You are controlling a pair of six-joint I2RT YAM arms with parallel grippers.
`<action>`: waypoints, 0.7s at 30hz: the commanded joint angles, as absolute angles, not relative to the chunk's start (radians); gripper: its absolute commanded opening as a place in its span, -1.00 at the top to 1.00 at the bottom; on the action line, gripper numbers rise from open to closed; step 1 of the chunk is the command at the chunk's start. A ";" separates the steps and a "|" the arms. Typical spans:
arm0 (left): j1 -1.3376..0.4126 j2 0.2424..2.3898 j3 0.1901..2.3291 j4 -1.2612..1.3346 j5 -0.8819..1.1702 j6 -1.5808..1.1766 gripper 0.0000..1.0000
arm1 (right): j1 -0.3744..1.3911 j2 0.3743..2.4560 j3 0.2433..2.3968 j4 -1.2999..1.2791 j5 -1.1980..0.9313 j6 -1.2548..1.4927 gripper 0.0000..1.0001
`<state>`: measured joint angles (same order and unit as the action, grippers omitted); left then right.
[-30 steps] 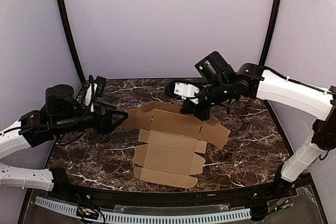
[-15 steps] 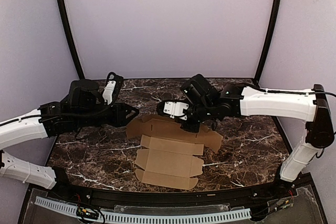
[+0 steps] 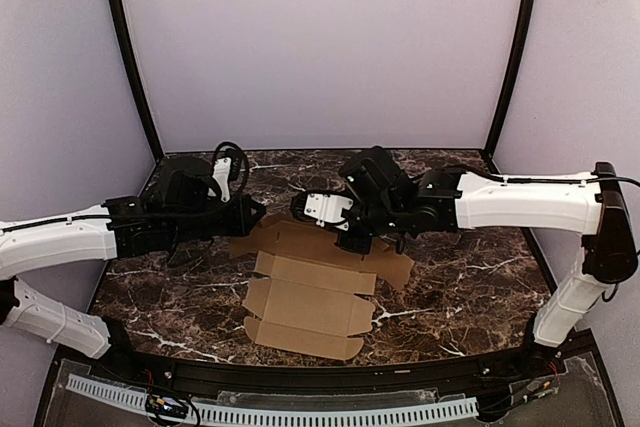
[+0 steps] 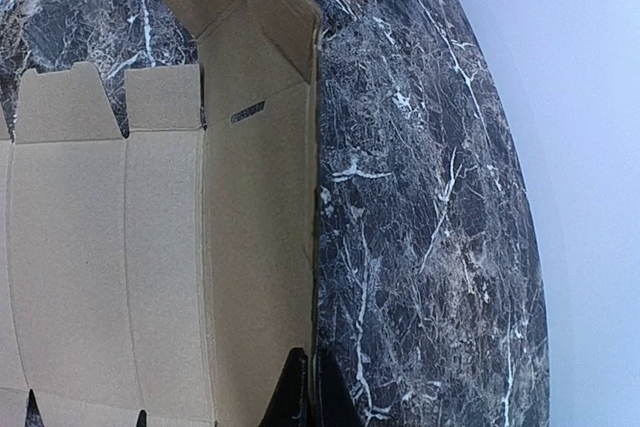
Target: Fold the paper box
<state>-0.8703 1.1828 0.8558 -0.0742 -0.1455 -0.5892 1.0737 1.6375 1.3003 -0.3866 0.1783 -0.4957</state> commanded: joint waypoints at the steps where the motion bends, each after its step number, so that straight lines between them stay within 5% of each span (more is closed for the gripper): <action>1: -0.861 1.195 0.820 -0.033 -0.160 -0.615 0.99 | 1.087 1.640 1.283 -0.337 0.188 -0.472 1.00; 21: -0.861 1.346 0.724 0.216 0.044 -0.680 0.99 | 1.102 1.728 1.299 -0.263 0.205 -0.366 1.00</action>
